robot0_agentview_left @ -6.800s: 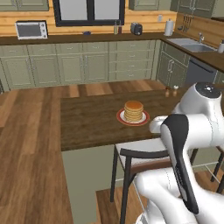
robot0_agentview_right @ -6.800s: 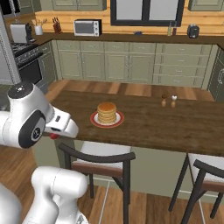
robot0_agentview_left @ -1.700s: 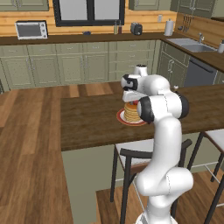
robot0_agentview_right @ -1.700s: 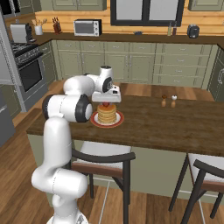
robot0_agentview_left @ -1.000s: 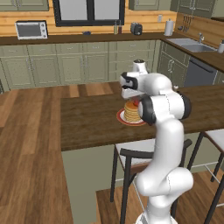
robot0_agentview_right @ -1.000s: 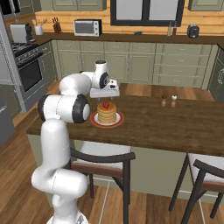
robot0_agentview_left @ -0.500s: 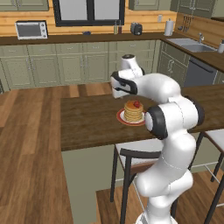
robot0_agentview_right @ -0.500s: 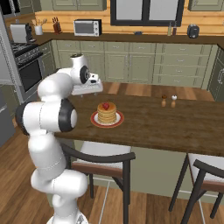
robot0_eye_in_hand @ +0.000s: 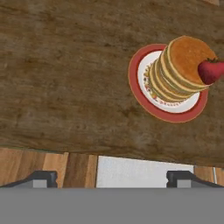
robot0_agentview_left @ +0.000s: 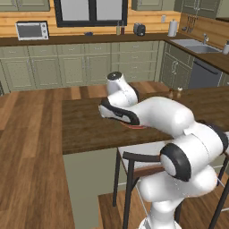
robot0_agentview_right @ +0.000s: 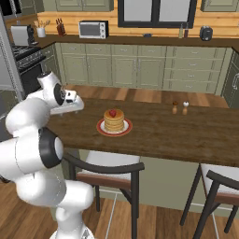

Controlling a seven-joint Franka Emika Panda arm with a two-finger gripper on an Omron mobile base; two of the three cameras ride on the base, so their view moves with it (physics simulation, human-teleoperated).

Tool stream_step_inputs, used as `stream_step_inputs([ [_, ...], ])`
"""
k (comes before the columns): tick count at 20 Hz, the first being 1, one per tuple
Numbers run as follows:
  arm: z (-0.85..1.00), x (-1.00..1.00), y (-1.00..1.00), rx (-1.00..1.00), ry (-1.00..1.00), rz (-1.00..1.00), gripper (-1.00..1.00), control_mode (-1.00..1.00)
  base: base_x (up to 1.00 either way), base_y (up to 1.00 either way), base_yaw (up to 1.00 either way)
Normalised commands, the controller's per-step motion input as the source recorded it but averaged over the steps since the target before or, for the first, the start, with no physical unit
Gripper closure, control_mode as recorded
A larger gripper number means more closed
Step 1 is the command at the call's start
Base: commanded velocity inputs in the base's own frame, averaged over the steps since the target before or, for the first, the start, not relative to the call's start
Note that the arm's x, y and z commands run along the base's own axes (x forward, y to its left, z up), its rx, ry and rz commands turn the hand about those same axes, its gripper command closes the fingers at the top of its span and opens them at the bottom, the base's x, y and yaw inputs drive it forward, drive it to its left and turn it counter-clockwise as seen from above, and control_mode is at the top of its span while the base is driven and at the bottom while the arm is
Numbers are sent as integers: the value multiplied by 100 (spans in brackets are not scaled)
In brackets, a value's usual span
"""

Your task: Take the strawberry from the fridge and place it on top of the pancake, located on the dining counter.

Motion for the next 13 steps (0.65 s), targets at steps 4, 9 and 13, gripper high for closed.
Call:
stream_step_inputs([
  [4,-16,-100,14,0,-19,-20,-100,-100,0,0,0],
  [9,-4,-83,20,-1,-13,-17,-100,-100,0,0,0],
  [13,0,0,5,-1,7,-1,-100,-100,0,0,0],
])
